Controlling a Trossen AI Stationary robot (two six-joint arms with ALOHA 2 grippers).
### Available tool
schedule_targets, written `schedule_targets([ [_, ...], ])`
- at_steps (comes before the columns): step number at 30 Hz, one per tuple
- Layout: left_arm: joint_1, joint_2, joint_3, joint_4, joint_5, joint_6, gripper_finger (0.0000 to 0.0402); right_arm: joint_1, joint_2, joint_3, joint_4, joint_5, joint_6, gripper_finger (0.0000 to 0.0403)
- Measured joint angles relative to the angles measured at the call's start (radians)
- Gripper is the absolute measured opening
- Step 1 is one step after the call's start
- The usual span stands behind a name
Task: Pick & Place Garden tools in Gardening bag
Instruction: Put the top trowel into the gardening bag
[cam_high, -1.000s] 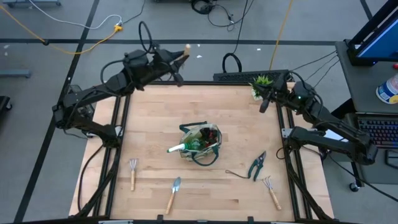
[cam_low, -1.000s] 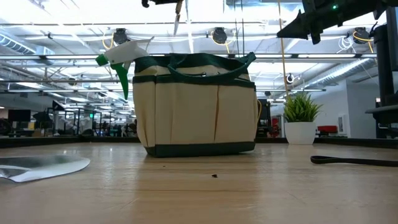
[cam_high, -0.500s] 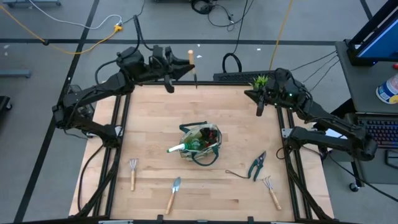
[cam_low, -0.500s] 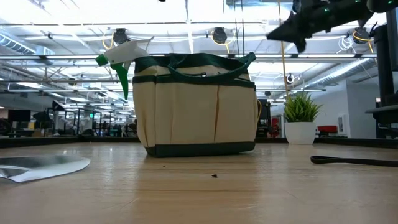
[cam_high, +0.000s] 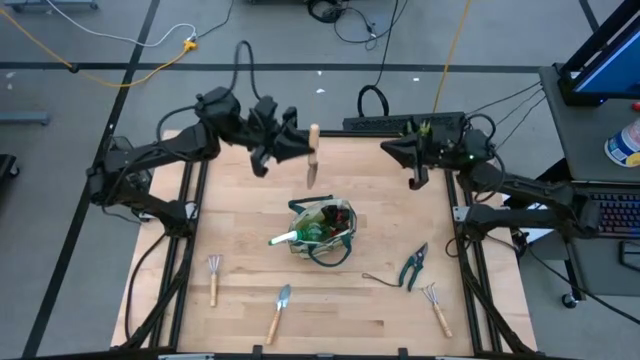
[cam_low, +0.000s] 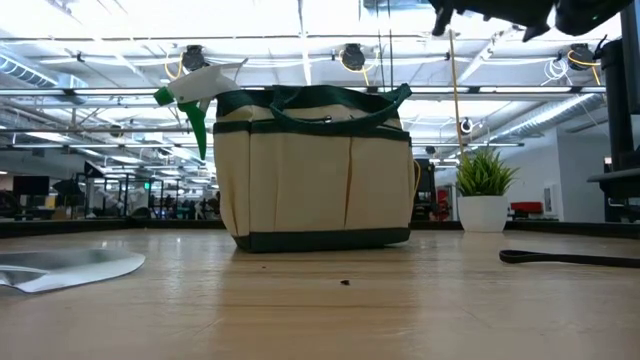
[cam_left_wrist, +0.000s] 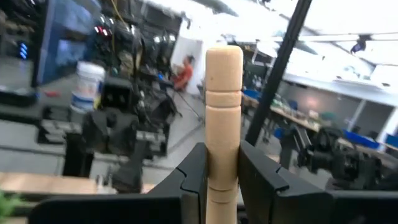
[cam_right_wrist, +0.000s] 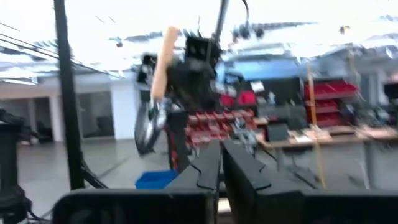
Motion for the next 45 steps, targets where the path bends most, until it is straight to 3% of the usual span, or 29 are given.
schedule_targets([
  [5,-0.059,0.025,0.0,-0.034,-0.005,0.025,0.0063,0.071,0.071,0.0,0.121,0.006,0.024,0.0062],
  [14,-0.126,0.09,0.001,-0.063,-0.001,0.038,0.0063,0.201,0.193,0.118,0.101,0.052,0.019,0.0154],
  [25,-0.155,0.14,0.0,-0.165,-0.009,0.097,0.0063,0.305,0.268,0.315,-0.225,0.132,-0.091,0.0239],
  [41,-0.129,0.137,0.001,-0.25,-0.017,0.162,0.0063,0.325,0.243,0.379,-0.522,0.126,-0.047,0.0257],
  [45,-0.121,0.136,0.001,-0.269,-0.012,0.162,0.0063,0.329,0.241,0.379,-0.516,0.131,-0.034,0.0258],
])
